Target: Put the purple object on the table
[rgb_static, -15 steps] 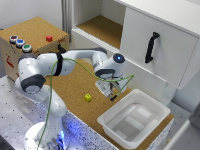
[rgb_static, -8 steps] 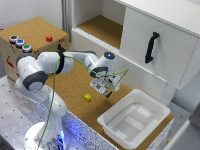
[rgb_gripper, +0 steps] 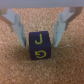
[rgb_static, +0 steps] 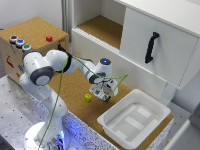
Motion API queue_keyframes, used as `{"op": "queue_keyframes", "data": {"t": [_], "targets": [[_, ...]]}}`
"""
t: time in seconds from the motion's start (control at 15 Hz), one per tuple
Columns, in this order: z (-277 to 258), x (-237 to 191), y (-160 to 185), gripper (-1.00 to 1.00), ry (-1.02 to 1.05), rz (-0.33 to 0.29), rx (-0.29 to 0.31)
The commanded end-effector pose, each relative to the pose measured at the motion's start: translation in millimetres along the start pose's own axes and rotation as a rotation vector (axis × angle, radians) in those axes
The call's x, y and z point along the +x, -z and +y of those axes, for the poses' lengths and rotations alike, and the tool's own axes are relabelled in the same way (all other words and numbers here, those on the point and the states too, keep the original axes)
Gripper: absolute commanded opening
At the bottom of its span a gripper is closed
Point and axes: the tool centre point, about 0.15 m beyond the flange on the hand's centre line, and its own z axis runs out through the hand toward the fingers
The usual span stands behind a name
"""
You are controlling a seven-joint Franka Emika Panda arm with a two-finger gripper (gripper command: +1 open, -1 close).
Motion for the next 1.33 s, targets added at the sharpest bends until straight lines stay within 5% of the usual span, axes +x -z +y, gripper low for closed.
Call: {"op": "queue_keyframes", "data": {"t": [0.0,0.47,0.67,0.93,1.27], "targets": [[-3,10,0,1.0,-0.016,-0.03,-0.05],[-3,10,0,1.0,-0.016,-0.03,-0.05],[3,0,27,1.0,-0.01,0.041,-0.012],[14,1,52,1.0,-0.005,0.044,-0.007],[47,-5,55,1.0,0.037,0.003,-0.093]]}}
